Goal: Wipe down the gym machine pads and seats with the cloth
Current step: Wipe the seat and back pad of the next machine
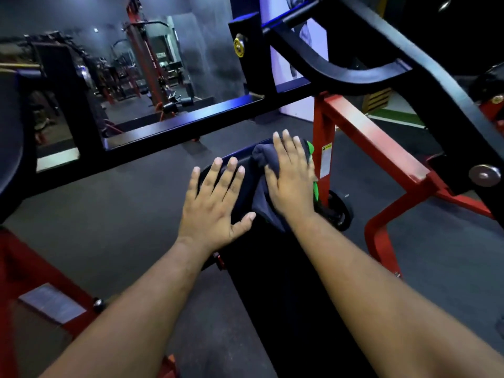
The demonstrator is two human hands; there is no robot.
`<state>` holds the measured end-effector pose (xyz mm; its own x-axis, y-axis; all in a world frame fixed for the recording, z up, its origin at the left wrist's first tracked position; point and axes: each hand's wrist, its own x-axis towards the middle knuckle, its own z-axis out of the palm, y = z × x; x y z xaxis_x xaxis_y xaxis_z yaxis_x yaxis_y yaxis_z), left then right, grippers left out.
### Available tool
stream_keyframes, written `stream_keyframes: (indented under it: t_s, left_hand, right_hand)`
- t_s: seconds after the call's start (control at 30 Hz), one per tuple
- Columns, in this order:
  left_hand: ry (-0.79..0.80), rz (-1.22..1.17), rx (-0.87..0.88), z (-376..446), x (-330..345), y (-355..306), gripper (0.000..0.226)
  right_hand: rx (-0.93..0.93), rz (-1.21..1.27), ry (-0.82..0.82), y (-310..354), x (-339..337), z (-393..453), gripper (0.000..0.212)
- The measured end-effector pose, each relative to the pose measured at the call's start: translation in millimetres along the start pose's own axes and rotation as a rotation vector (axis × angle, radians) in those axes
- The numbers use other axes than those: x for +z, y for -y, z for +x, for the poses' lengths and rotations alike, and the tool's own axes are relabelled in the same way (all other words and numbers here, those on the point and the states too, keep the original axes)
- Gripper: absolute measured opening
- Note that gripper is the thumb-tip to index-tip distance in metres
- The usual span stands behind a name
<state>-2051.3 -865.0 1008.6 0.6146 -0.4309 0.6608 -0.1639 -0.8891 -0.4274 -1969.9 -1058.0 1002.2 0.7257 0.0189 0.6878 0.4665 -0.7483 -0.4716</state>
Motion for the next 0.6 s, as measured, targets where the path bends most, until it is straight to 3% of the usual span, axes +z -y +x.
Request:
stream_keyframes:
  t_s: [0.23,0.43,0.6]
  left_hand:
    - [0.010,0.002,-0.045,-1.8,0.1,-2.7,0.083]
    - [0.008,0.015,-0.047,-2.0,-0.4,-3.1,0.084]
    - [-0.022,-0.019,-0.041,0.0,-0.6,-0.5,0.085]
  right_hand:
    - [-0.010,-0.037,0.076,-70.6,11.4,-170.3,0.078]
    - [0.015,-0.009,0.090,-19.0,-0.2,-35.5,0.075]
    - [0.030,0.026,0.095,-17.1,-0.9,-51.4,0.075]
